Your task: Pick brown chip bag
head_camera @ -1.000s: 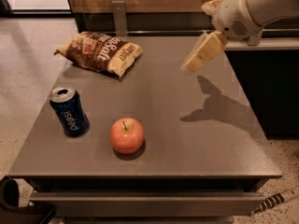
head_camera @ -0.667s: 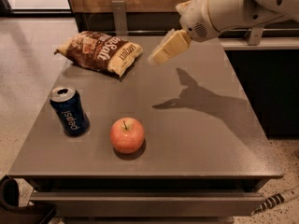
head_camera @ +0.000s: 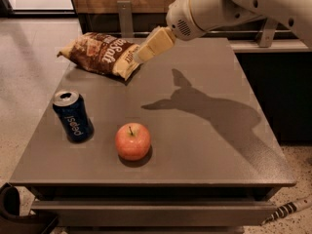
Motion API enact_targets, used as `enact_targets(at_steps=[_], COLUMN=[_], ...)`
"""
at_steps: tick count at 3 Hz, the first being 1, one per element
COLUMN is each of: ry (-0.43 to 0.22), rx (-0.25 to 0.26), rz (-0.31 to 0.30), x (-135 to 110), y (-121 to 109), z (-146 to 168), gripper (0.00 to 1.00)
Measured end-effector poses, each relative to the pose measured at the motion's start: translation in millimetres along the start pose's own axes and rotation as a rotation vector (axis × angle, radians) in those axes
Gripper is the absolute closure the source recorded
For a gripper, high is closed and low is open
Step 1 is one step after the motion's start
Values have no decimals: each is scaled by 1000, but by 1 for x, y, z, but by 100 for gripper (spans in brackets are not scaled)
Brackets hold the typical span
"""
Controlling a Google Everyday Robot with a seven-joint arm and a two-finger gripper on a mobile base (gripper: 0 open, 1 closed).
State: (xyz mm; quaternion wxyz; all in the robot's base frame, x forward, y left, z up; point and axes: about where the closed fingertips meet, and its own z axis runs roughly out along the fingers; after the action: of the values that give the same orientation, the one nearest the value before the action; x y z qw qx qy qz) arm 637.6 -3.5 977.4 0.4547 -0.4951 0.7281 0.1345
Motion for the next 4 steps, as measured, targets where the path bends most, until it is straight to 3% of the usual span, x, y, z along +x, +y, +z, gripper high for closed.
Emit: enact_targets(at_steps=[1, 2, 4], ry=[34, 91, 115], rx=[-1, -27, -108], rz=[-15, -45, -6], x=[-5, -18, -20], y=[-9, -32, -58], z=[13, 52, 136], gripper=[0, 0, 0])
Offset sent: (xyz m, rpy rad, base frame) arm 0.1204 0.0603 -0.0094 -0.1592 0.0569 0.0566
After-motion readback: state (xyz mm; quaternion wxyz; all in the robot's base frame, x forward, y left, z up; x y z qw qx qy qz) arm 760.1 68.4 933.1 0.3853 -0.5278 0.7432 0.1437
